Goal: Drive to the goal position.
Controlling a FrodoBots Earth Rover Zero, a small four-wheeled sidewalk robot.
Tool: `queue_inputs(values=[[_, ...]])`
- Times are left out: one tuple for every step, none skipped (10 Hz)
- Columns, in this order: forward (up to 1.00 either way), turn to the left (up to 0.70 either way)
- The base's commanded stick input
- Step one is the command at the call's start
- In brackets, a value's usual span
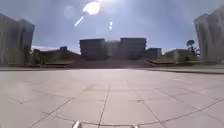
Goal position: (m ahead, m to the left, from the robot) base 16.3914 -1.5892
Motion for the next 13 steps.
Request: queue_inputs(values=[[0.85, 0.0], [0.85, 0.0], [0.85, 0.0], [0.85, 0.0], [0.85, 0.0], [0.85, 0.0], [0.85, 0.0], [0.85, 0.0], [0.85, 0.0], [0.85, 0.0], [0.85, 0.0], [0.85, 0.0], [0.85, 0.0]])
